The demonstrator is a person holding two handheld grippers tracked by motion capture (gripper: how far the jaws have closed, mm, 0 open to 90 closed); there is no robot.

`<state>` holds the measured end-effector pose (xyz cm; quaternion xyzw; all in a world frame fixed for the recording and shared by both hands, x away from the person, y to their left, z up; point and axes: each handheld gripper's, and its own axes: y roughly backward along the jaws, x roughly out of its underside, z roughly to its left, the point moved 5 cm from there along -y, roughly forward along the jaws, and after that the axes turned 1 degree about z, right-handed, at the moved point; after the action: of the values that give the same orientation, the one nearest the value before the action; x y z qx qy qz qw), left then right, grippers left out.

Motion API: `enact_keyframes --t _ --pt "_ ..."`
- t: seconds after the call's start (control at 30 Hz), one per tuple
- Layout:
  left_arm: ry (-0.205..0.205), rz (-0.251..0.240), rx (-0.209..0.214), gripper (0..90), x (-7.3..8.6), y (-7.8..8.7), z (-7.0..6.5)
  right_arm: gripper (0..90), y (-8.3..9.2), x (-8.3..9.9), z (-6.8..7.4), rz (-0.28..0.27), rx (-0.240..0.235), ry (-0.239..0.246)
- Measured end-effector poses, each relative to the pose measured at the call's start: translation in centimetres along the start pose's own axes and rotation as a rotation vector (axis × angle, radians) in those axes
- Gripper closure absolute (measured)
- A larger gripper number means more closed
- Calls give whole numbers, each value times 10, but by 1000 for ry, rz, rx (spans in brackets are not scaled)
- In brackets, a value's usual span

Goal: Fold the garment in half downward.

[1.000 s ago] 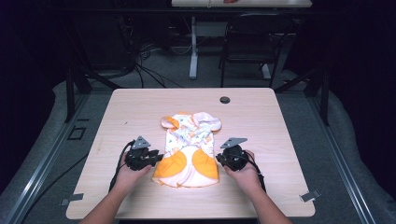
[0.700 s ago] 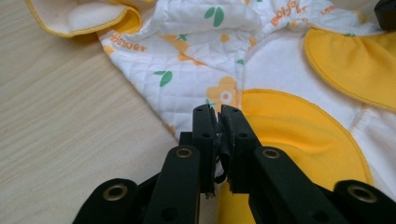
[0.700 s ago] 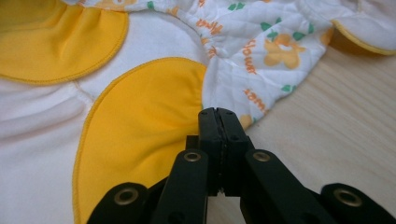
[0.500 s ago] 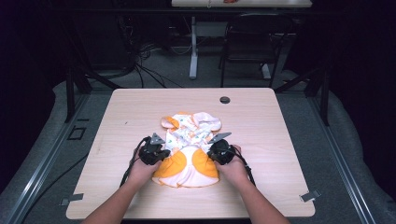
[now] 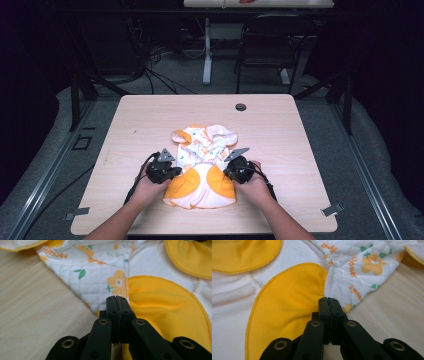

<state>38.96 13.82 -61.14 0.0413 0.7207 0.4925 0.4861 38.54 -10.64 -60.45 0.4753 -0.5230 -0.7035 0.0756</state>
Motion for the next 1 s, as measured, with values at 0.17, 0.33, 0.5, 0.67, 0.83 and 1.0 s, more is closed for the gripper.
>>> enact_keyframes --t 0.17,0.33,0.5,0.67,0.83,1.0 --pt "-4 -2 16 900 7 6 -9 900 7 9 9 3 -23 16" --pt "10 -4 45 900 17 13 -22 900 15 20 22 15 -41 47" --pt "7 -11 64 900 24 18 -30 900 20 28 28 10 -65 40" --pt "17 -16 78 900 29 21 -37 900 24 33 32 6 -72 36" --pt "22 -17 86 900 30 22 -38 900 25 34 33 4 -78 39" --pt "20 -9 90 900 31 23 -39 900 25 34 34 6 -84 36"
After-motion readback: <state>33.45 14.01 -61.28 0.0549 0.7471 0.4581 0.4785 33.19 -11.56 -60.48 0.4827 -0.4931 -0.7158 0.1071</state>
